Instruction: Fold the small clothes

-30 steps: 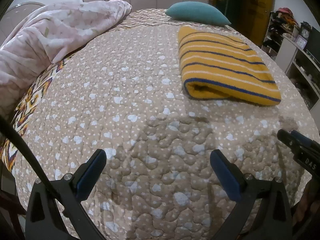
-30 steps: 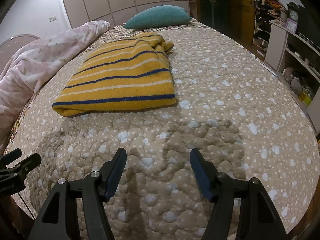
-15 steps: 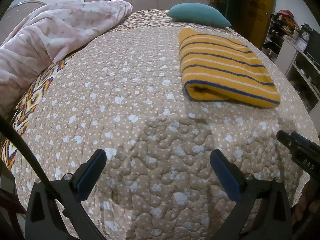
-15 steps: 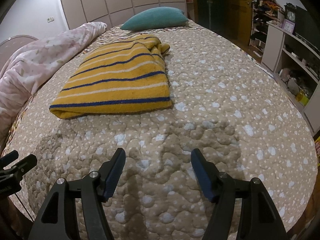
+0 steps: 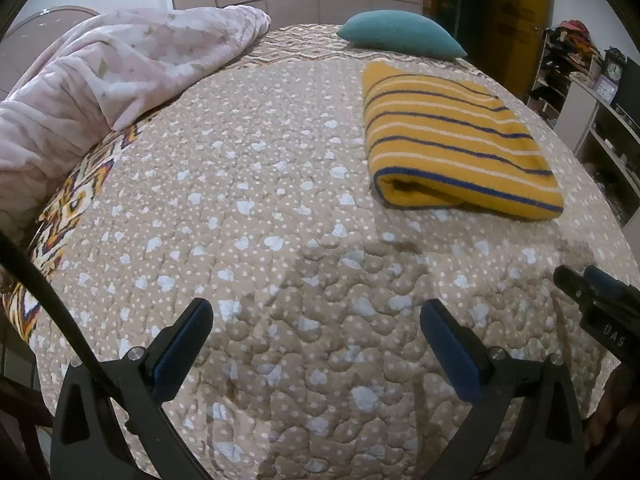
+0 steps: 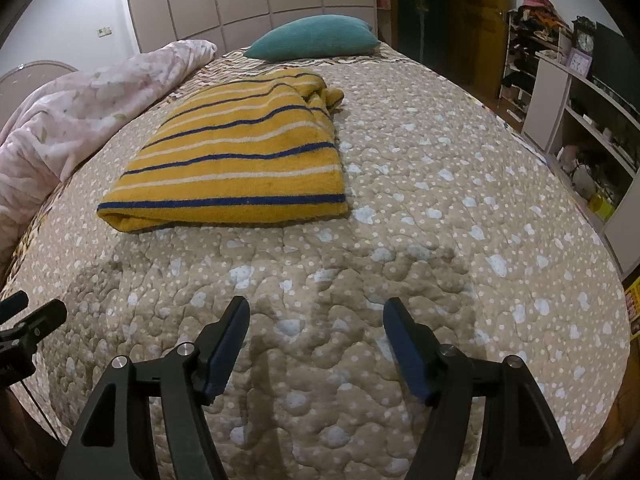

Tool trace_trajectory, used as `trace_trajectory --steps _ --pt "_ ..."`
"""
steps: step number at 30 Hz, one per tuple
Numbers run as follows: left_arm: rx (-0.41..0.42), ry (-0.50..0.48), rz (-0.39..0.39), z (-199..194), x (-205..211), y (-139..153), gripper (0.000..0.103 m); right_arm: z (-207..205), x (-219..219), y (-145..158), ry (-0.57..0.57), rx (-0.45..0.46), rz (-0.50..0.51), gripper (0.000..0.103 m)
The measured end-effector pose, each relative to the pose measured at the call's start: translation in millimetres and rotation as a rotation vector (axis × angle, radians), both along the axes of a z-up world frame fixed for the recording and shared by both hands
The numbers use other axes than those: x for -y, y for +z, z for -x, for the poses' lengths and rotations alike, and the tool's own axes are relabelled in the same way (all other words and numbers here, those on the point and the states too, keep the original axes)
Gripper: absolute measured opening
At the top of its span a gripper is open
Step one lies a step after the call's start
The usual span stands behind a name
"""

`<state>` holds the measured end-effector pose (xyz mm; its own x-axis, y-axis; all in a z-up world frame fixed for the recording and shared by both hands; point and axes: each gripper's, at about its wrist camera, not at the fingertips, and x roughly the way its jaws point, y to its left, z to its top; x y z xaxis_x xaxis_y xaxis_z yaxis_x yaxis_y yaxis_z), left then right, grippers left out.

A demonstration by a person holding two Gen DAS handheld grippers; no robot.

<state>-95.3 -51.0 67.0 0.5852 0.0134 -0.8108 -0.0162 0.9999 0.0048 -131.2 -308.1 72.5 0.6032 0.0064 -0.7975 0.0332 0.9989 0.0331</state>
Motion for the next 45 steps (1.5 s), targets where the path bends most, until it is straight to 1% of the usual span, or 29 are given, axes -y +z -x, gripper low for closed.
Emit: trace_trajectory --steps 9,33,45 --pt "0.012 -0.013 0.002 0.6 3.2 1.9 0.103 -0.1 -2.0 2.0 0.000 0.012 0.009 0.074" --pt "-0.026 -0.021 0.030 -3.5 3.8 -7.3 0.103 -2.5 -1.3 0.2 0.003 0.004 0.016 0.077" --pt "0.007 -0.031 0.053 0.8 5.9 -2.8 0.103 -1.0 -6.9 0.1 0.023 0.022 0.051 0.078"
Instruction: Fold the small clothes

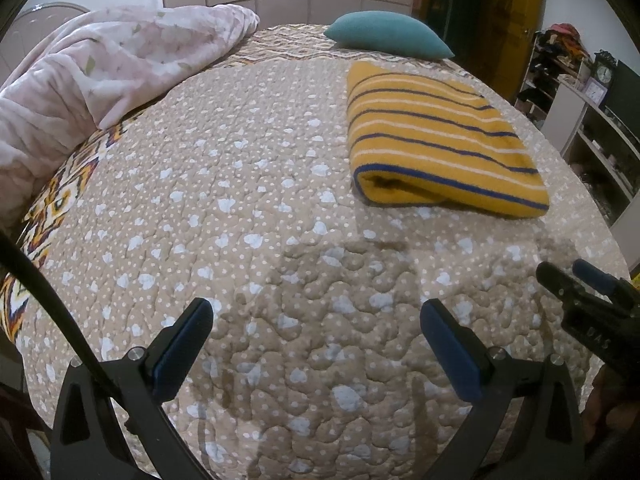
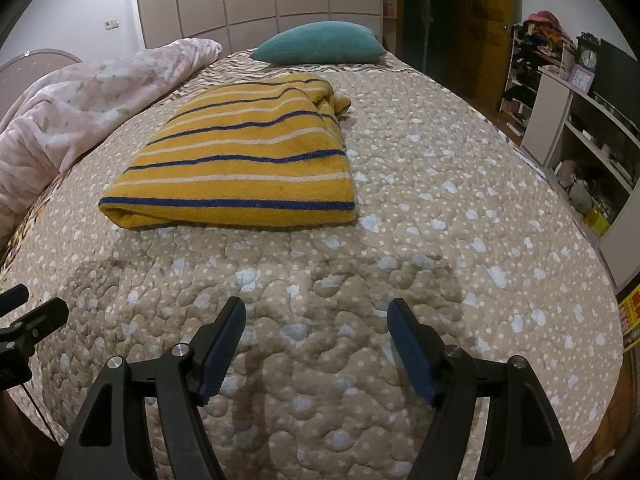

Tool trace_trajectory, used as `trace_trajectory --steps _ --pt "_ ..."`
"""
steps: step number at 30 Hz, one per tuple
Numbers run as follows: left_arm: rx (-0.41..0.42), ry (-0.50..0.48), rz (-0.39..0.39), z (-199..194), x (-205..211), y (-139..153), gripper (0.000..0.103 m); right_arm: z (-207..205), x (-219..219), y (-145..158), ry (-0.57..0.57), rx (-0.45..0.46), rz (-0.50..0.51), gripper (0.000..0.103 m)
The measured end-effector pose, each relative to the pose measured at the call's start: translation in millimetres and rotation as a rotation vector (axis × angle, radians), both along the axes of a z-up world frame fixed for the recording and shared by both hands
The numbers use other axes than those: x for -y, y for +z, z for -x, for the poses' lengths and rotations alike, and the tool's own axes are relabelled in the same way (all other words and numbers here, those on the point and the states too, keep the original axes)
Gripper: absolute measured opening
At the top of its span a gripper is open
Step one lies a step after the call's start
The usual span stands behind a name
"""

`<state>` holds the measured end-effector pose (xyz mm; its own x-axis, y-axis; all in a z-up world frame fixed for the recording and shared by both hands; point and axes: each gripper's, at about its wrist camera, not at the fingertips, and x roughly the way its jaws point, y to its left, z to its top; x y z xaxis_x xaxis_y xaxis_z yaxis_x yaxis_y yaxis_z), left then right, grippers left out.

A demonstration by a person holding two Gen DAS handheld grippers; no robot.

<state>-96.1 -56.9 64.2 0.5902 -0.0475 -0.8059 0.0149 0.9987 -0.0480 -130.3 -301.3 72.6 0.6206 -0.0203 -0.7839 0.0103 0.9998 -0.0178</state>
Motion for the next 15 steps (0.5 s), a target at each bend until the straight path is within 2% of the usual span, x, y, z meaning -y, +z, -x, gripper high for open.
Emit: trace_trajectory --steps 15 --pt "0.009 -0.009 0.017 1.3 1.4 0.4 0.103 1.1 -4.7 -0.8 0.019 0.004 0.021 0.079"
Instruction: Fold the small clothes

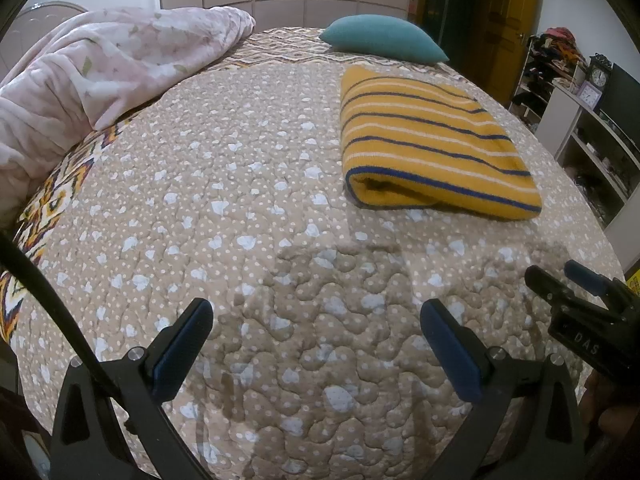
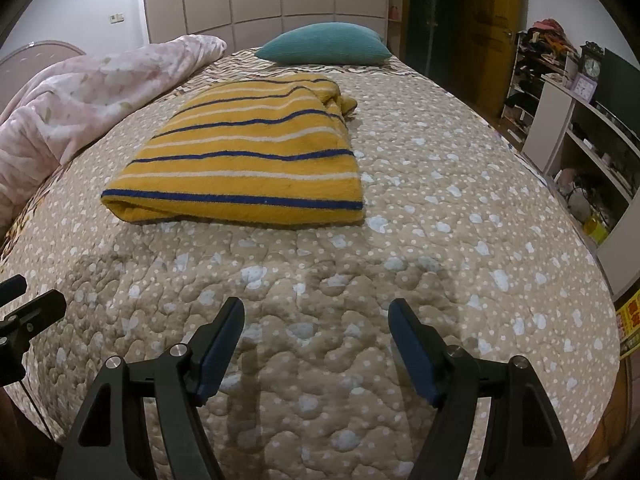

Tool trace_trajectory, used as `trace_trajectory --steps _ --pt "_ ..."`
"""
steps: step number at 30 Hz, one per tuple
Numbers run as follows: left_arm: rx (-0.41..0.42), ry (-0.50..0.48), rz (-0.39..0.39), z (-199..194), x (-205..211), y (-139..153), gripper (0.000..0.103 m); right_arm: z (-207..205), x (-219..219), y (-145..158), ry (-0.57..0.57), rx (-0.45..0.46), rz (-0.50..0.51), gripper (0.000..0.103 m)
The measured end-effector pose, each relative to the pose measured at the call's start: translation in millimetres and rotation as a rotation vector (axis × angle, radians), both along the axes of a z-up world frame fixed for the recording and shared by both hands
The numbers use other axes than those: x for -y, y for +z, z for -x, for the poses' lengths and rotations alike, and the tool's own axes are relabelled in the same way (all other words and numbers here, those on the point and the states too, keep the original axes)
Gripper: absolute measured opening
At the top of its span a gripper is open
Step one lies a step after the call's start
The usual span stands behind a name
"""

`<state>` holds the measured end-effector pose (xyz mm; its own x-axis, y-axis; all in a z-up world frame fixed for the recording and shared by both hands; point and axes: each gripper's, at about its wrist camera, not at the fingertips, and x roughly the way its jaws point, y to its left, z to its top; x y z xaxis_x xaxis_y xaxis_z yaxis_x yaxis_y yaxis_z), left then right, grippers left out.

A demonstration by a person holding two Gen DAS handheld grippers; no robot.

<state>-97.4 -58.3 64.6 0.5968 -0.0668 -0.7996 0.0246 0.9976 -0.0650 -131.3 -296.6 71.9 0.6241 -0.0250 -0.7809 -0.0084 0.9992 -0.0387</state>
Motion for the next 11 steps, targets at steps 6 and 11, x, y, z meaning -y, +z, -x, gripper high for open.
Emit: trace_trajectory --steps 6,11 --pt "-0.001 -0.002 0.000 0.1 0.6 -0.8 0.103 -1.7 -4.0 -0.1 0.017 0.003 0.006 0.079" --pt "-0.013 0.016 0.004 -2.3 -3.2 -3.4 0.103 -3.6 -2.1 -2.0 0.017 -0.005 -0.006 0.080"
